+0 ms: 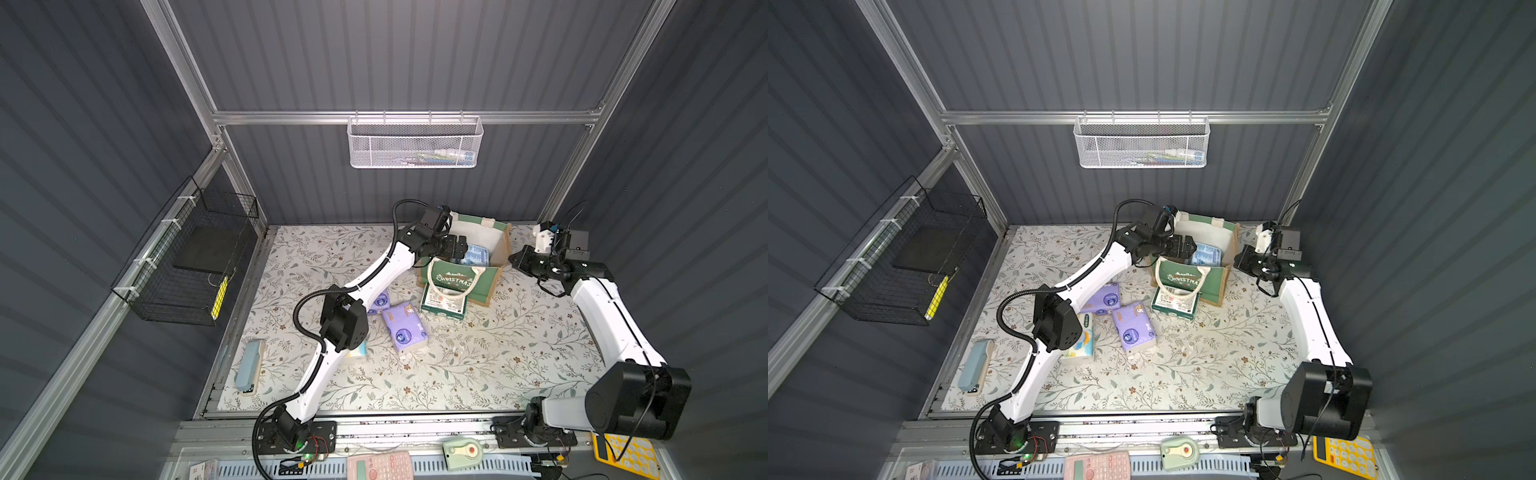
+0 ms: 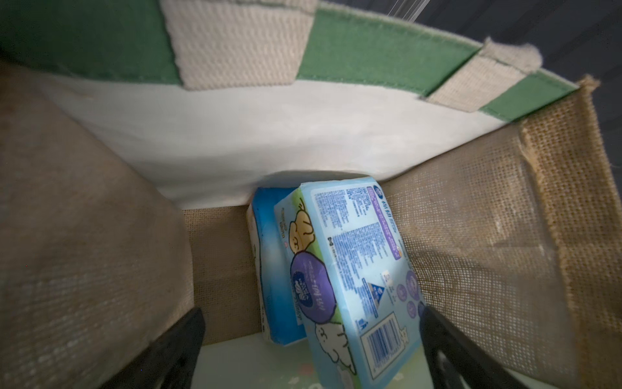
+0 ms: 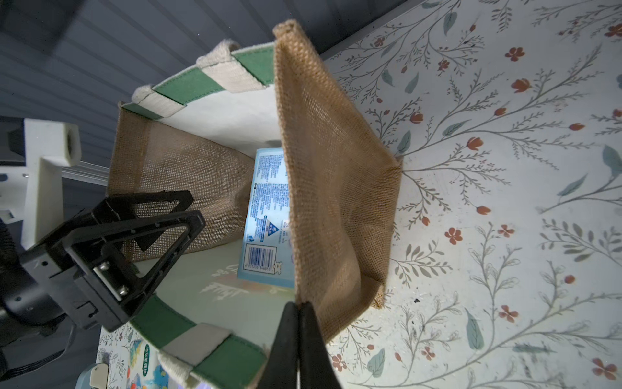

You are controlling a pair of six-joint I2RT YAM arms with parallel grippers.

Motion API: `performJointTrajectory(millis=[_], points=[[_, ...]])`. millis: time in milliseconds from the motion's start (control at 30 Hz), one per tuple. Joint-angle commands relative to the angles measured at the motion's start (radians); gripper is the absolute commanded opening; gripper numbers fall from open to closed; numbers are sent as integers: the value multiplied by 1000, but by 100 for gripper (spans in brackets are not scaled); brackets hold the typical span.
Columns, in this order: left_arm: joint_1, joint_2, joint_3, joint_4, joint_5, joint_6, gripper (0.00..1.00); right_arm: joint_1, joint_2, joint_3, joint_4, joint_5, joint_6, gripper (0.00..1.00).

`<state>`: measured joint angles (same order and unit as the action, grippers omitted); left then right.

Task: Put tissues into the canvas bag
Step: Place the pack of facial tissues in the canvas bag.

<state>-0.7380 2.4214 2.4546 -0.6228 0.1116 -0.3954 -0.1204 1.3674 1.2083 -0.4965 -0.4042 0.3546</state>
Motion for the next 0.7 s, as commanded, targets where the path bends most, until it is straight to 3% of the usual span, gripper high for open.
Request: performJointTrajectory(millis=[0, 267, 400, 667], points=[[8, -36, 6, -23, 7, -17, 100, -6, 13, 40, -10, 0, -19, 0], [-5, -132, -63, 84, -4, -3, 100, -7, 1, 56, -13, -20, -32, 0], [-19, -205, -127, 135, -59, 36, 100, -8, -28, 42, 5, -20, -27, 13], [-49, -374, -287, 274, -152, 104, 100, -12, -90, 17, 29, -19, -25, 50]])
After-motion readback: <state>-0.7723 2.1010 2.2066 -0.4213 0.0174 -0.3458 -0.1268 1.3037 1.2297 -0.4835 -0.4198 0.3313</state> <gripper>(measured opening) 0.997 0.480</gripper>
